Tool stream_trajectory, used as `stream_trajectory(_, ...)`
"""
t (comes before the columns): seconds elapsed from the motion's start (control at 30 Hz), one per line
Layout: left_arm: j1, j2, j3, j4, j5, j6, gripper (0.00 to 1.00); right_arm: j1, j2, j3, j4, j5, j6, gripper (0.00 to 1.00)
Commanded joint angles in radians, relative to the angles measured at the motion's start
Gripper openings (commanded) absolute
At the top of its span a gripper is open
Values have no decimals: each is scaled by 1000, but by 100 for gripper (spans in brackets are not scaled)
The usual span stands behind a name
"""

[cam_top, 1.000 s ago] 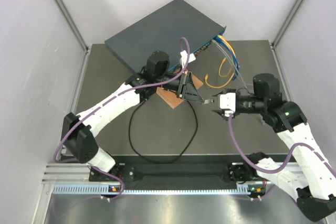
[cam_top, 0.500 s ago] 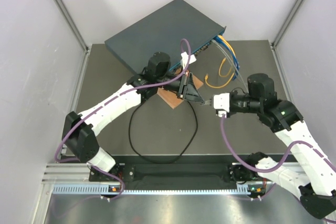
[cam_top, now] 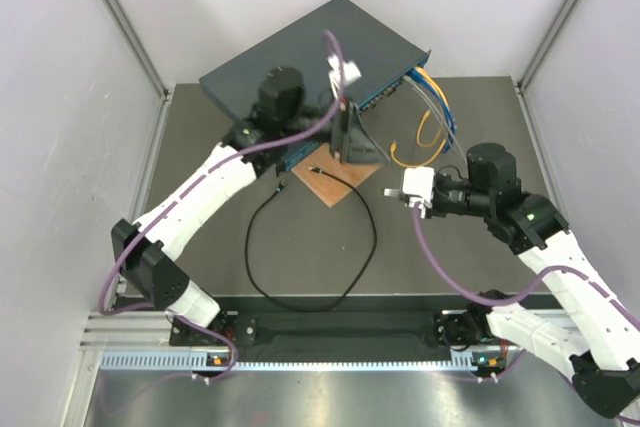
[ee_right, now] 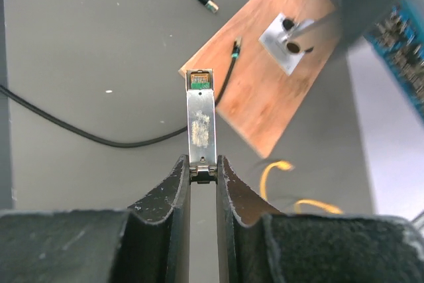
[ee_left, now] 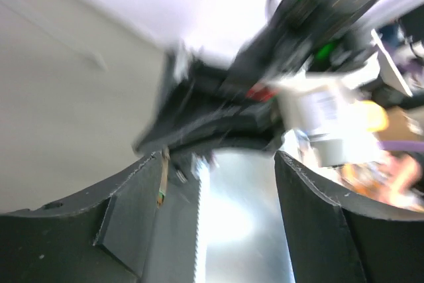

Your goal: Insert the plug into the switch port

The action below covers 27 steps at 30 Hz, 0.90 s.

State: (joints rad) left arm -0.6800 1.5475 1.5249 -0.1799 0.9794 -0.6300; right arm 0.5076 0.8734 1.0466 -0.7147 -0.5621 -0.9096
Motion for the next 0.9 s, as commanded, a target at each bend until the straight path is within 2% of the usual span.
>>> stream_trajectory(0.0,86,-47,130,94,-5,55,74,-15,-16,-16,118,25,216,0)
stream_trajectory(0.1,190,-95,168,131,-42,46,76,-66,2,-14,167,27,333,0)
stream_trajectory(0.23,429,-174,147,215,-90,-77,79,-158,94,30,193,-5,417,0)
stream_trajectory(0.27,482,-219,82,256,-96,-193,79,-194,119,62,196,-12,443,0)
stream_trajectory(0.3,585,-243,40,345,-94,-253,80,-216,142,81,192,-13,452,0)
stream_trajectory(0.37,673,-320,-79,402,-99,-376,81,-277,217,137,181,-30,471,0)
stream_trajectory(0.4,759,-346,-118,424,-105,-398,81,-293,260,154,175,-25,474,0)
stream_trajectory(0.5,870,-449,-277,409,-160,-465,82,-346,338,213,159,-12,474,0)
stream_trajectory(0.67,973,-547,-533,353,-232,-543,84,-380,429,312,133,13,471,0)
stream_trajectory(0.87,968,-521,-664,446,-211,-576,85,-380,501,374,181,36,526,0)
